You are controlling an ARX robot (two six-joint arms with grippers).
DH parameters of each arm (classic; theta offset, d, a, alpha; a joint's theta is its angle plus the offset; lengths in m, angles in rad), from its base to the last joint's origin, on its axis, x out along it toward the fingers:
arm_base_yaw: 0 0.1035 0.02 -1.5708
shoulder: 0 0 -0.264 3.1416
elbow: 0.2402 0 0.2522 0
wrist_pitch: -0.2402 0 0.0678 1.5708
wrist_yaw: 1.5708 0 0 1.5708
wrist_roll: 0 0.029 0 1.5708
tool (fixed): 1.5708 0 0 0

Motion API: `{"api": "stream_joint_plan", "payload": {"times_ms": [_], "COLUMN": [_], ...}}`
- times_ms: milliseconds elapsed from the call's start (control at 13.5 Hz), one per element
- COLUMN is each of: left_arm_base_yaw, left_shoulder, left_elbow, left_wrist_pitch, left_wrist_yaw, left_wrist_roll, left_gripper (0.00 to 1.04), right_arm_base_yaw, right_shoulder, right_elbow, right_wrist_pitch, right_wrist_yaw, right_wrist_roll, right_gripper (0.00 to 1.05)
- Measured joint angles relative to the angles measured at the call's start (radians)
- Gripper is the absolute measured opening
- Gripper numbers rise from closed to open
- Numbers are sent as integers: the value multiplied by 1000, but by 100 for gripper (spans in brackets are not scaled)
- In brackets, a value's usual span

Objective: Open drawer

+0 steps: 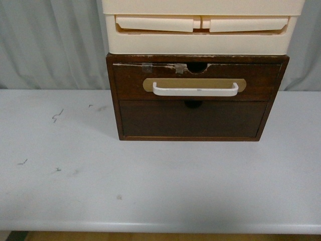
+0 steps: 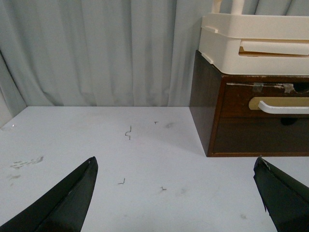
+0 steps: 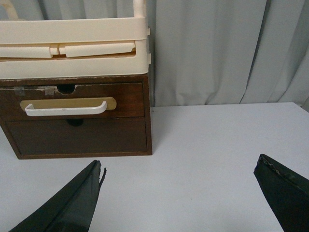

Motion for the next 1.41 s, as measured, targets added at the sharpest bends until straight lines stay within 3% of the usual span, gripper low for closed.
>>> {"api": "stream_joint_plan", "payload": {"times_ms": [593,667,741,815,889,1037,1259,1407], "left_arm_base_yaw": [0,-11,-97,-77,-92,-107,-119,-134], "left_shoulder": [0,6,164,453,902,1215,1497,1641], "left_elbow": [0,4,49,154,322,435,528,597], "left_wrist_pitch": [-1,-21,-23,143,309,428,535,626], "left_wrist_yaw": [-1,-25,-234,-284,-88,41,189,256], "left_wrist_roll": [0,-1,-8,-18,-119,-303,-549,-723], "left_gripper": [98,98,98,98,98,98,98,98], "right_arm_base_yaw": [0,11,85,103,50,30,19,26], "right_shoulder": [0,10,135,376,809,1091,1369,1558], "right_elbow": [0,7,45,149,270,341,396,455], "right_wrist_pitch": [-1,-33,-27,117,355,525,719,842], "right_wrist_yaw": [0,36,173,186,24,-111,-184,-180], "right_wrist_roll": [0,-4,-14,-10,139,334,550,668], "right_gripper": [98,98,98,98,98,98,98,98]}}
